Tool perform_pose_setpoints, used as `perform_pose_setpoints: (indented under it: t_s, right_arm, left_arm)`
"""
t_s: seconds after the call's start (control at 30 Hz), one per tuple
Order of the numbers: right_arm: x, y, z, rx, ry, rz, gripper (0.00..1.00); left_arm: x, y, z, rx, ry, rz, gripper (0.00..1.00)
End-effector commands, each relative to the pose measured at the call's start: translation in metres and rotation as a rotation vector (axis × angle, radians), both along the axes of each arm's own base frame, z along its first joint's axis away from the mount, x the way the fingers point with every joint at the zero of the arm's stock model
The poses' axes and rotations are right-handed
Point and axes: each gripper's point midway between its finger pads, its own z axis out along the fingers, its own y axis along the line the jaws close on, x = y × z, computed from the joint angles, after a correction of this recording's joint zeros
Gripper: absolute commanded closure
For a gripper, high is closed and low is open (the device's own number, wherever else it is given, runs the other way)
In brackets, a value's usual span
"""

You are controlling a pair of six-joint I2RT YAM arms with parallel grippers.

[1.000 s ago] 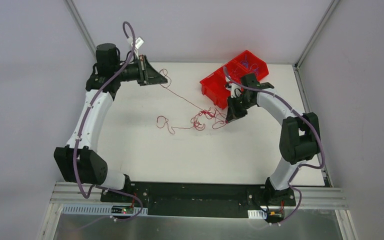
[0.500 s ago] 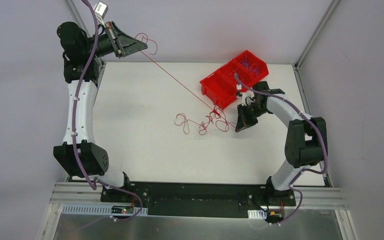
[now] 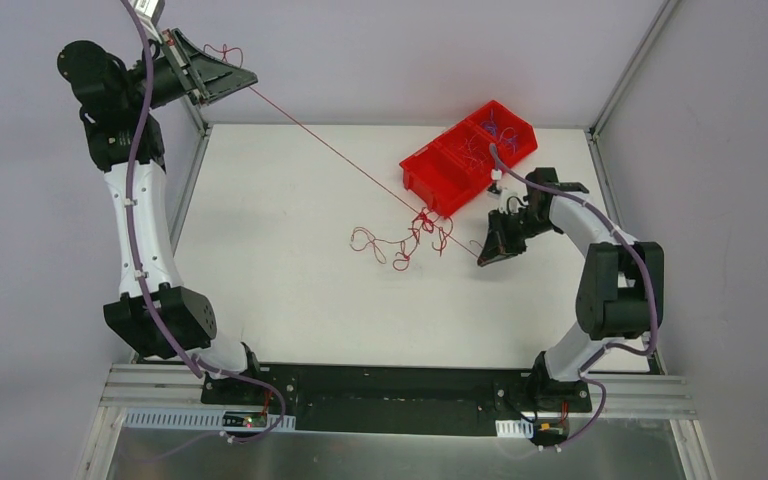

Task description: Untangle the cables

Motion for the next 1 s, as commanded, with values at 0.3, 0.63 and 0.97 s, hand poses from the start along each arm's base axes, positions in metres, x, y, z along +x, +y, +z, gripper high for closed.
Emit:
perform_pose_setpoints:
  t_s: [0.3,0.63,0.97]
  right_arm:
    - [-0.033,0.017,0.039,-0.085,-0.085,0.138,1.00]
    - [-0.004,0.021,0.059,-0.050,-0.189,0.127,0.38]
    - [0.039,0.113,0.040,0.098,-0.183,0.214,0.42]
  left_arm:
    - [0.016,0.021,-0.241,0.049,0.522,0.197,1.00]
    - [-0.018,0.005,-0.346,0.416,0.568,0.091,0.41]
    - [-0.068,-0.174,-0.380,0.471,0.530,-0.495,0.59]
